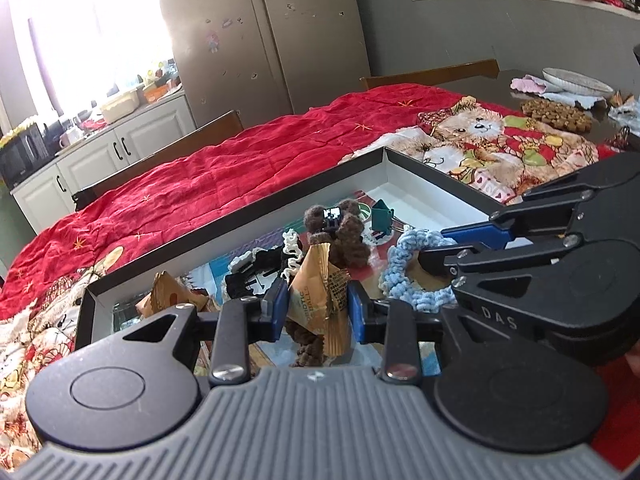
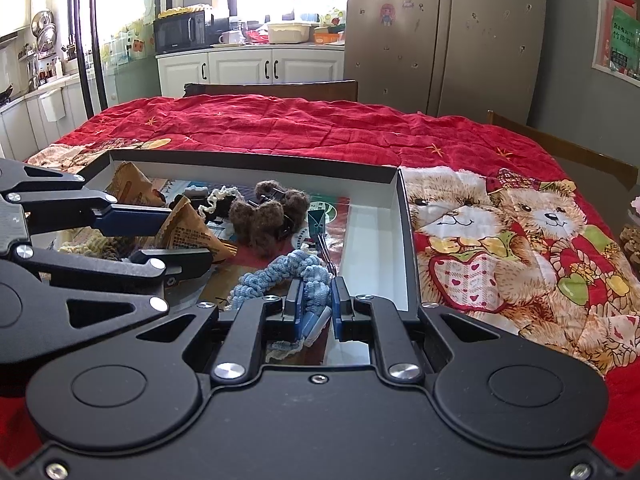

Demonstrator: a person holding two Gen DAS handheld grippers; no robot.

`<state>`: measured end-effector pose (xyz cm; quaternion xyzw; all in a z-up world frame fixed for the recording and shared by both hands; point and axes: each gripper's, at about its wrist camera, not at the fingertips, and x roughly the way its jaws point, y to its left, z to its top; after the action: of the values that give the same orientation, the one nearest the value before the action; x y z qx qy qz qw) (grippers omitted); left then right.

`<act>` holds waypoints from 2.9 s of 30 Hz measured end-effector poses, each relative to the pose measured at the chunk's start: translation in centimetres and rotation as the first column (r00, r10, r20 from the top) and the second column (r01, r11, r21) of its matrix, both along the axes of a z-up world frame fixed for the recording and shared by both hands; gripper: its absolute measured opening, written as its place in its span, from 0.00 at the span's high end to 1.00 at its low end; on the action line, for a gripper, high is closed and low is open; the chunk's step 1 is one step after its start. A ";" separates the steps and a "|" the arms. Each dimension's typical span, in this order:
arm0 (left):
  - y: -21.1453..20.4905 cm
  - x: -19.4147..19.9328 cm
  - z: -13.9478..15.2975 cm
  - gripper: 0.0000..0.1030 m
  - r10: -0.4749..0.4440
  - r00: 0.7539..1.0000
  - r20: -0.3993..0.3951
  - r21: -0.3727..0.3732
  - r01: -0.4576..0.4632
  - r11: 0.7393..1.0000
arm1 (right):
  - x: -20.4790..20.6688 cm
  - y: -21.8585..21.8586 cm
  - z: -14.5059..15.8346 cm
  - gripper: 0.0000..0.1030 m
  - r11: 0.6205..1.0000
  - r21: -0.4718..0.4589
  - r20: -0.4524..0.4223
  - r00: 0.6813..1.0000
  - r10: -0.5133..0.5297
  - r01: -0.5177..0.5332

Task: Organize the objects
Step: 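Lower both held items into the box and open both grippers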

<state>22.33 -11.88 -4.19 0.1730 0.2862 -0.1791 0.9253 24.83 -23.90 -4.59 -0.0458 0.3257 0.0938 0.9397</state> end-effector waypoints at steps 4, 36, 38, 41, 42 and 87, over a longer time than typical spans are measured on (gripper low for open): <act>-0.2 -0.1 -0.2 0.65 -0.008 1.000 0.001 0.010 0.008 1.000 | 0.0 0.0 0.0 0.87 1.000 -0.002 -0.001 1.000 0.001 -0.001; 0.3 -0.9 0.5 0.44 -0.027 0.999 -0.022 -0.024 0.026 0.999 | -0.2 -0.4 0.1 0.76 1.000 0.025 0.002 1.000 -0.002 0.002; 0.5 -1.0 0.7 0.43 -0.026 0.999 -0.021 -0.031 0.025 0.999 | -0.2 -0.5 0.2 0.75 1.000 0.029 0.004 1.000 -0.004 0.004; 0.8 -1.1 1.0 0.40 -0.024 0.999 -0.022 -0.044 0.023 0.999 | -0.3 -0.5 0.4 0.73 0.999 0.032 0.007 1.000 -0.004 0.004; 0.9 -1.0 1.1 0.40 -0.025 0.999 -0.023 -0.050 0.023 0.998 | -0.3 -0.5 0.4 0.73 0.999 0.033 0.008 1.000 -0.003 0.003; 8.5 -8.0 7.9 0.22 0.116 0.989 0.097 -0.158 -0.099 0.982 | -7.5 1.0 8.4 0.58 0.995 0.036 0.168 0.983 0.081 -0.088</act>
<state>14.32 -3.39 3.73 0.0954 0.2310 -0.1407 0.9580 17.37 -22.91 3.83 -0.0470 0.2420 0.1366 0.9595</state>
